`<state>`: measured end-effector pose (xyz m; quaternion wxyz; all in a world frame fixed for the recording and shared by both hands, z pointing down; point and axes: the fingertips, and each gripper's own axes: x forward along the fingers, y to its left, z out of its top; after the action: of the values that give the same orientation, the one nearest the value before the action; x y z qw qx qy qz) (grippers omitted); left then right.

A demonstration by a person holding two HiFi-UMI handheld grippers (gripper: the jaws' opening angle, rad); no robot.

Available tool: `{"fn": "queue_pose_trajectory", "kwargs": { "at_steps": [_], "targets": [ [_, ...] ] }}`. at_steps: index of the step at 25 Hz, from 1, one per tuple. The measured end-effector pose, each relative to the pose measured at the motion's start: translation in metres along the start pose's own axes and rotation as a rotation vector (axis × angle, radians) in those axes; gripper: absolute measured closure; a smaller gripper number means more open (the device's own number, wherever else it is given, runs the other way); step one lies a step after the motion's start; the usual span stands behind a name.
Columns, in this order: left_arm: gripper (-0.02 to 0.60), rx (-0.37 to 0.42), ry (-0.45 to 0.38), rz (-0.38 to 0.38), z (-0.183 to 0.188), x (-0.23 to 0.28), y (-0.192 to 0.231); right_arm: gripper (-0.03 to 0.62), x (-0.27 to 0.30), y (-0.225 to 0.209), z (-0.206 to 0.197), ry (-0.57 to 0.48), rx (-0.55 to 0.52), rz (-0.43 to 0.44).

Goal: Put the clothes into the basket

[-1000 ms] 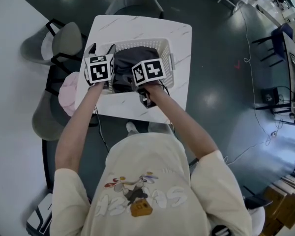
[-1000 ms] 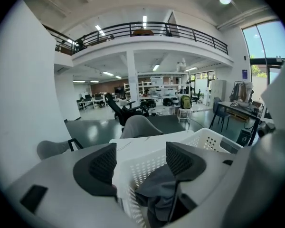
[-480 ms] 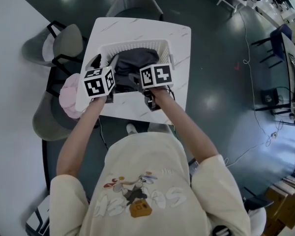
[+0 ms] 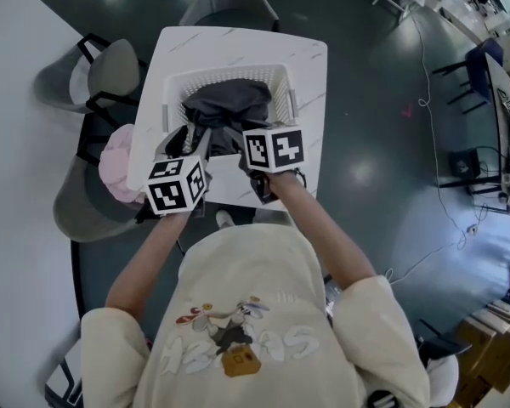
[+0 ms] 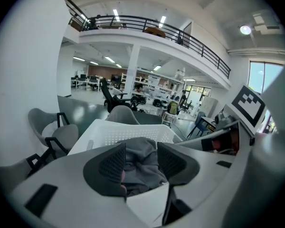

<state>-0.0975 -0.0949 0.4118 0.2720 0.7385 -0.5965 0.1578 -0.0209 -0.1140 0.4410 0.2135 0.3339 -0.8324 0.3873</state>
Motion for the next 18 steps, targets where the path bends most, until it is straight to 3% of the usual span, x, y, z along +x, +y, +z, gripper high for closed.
{"fn": "queue_pose_trajectory", "kwargs": {
  "at_steps": [5,10,18],
  "targets": [
    [0.414,0.021,-0.017,-0.021,-0.007,-0.020,-0.014,0.468,-0.025,0.003,0.001,-0.067,-0.003,-0.018],
    [0.491,-0.049,-0.083,-0.021,-0.001,-0.044,-0.021,0.510,-0.052,0.017,0.005,-0.198,0.058,0.043],
    [0.545,-0.002,-0.159,-0.018,0.007,-0.073,-0.039,0.528,-0.087,0.040,0.002,-0.316,-0.099,0.006]
  ]
}}
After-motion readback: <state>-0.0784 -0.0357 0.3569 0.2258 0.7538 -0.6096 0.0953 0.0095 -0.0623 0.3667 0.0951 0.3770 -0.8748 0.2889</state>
